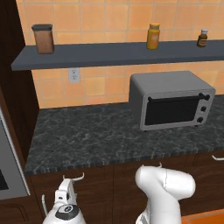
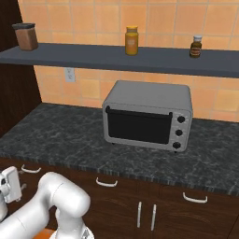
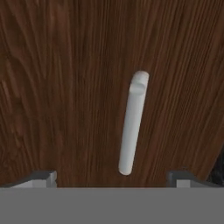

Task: Take a straw from the drawer in front and place it inside the glass cup on the dining counter.

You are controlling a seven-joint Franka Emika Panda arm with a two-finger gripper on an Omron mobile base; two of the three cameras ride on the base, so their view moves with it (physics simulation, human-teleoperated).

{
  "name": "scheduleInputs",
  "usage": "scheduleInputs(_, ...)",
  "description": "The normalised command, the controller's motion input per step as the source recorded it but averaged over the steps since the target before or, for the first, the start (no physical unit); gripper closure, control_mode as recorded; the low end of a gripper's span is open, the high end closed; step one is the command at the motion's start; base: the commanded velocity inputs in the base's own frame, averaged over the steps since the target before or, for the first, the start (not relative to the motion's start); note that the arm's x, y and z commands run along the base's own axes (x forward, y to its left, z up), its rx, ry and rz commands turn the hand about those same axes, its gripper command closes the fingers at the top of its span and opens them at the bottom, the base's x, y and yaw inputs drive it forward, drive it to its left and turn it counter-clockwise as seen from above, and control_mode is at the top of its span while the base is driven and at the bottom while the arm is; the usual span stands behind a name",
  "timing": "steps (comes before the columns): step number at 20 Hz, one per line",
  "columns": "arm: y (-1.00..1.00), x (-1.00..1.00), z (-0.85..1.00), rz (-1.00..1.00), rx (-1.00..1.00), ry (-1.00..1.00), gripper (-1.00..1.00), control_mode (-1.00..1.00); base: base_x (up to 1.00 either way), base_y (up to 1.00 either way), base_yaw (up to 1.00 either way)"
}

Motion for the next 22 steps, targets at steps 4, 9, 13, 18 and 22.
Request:
scheduleInputs(4,0.00,0.21,-0.05,0.02,-0.01,0.00,-1.00,-1.00,0.00,0.00,0.00)
scheduleInputs(9,0.05,0.17,0.00,0.03,-0.01,-0.01,-1.00,-1.00,0.00,0.00,0.00)
scheduleInputs(13,0.10,0.34,-0.17,0.03,-0.06,0.00,-1.00,-1.00,0.00,0.00,0.00)
scheduleInputs(18,0.11,0.35,-0.23,0.01,-0.07,0.00,-1.00,-1.00,0.00,0.00,0.00)
scheduleInputs(22,0.21,0.23,-0.39,0.00,-0.09,0.00,-1.00,-1.00,0.00,0.00,0.00)
